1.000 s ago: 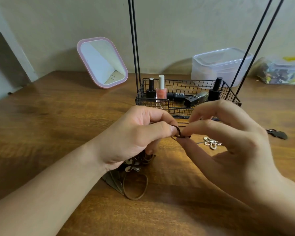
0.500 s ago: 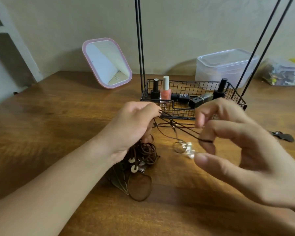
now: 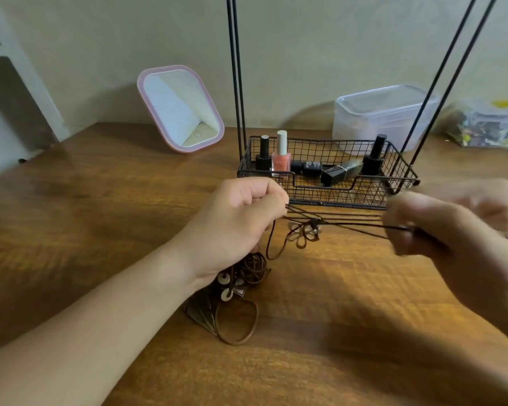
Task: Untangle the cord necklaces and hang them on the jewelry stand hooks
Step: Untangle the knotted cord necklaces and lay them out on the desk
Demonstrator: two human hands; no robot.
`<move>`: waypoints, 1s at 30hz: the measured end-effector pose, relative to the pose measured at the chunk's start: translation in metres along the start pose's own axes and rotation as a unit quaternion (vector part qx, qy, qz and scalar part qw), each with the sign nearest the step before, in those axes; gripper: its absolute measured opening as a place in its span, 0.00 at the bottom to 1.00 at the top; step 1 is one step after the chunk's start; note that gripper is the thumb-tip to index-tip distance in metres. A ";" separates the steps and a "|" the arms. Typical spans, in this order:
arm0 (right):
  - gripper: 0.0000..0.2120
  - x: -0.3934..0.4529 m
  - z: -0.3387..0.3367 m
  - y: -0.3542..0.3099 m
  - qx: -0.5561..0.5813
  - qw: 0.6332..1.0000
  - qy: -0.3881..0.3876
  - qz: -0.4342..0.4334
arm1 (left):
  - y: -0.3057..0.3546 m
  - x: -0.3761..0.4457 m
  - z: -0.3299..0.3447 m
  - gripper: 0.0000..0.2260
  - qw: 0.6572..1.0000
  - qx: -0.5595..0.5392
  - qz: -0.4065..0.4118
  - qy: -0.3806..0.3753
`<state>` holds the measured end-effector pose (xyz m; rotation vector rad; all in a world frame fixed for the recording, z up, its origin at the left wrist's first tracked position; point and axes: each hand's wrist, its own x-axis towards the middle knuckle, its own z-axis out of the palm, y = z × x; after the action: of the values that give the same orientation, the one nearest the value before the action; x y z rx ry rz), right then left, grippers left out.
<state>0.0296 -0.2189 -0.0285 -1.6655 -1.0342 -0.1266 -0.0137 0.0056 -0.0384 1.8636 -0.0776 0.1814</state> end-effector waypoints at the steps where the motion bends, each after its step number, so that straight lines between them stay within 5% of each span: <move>1: 0.17 0.003 0.004 -0.002 -0.052 0.999 0.008 0.009 | 0.000 0.000 0.001 0.14 1.000 0.003 0.012 0.001; 4: 0.06 0.004 0.013 0.004 -0.272 0.962 -0.010 0.020 | 0.000 -0.002 0.002 0.11 1.000 0.000 0.030 0.006; 9: 0.06 0.002 0.018 0.003 -0.374 0.926 -0.031 0.030 | 0.002 -0.003 0.003 0.08 0.999 -0.032 0.013 -0.012; 14: 0.07 0.003 0.015 0.003 -0.294 0.956 0.001 0.021 | 0.004 -0.005 0.002 0.10 0.995 -0.006 0.037 -0.092; 30: 0.03 0.003 0.012 0.003 -0.255 0.962 -0.074 -0.067 | 0.003 -0.006 0.007 0.11 0.994 0.059 0.046 -0.073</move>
<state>0.0282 -0.2073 -0.0335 -2.0889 -1.3051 -0.3889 -0.0198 -0.0018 -0.0387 1.9916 -0.2597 0.1142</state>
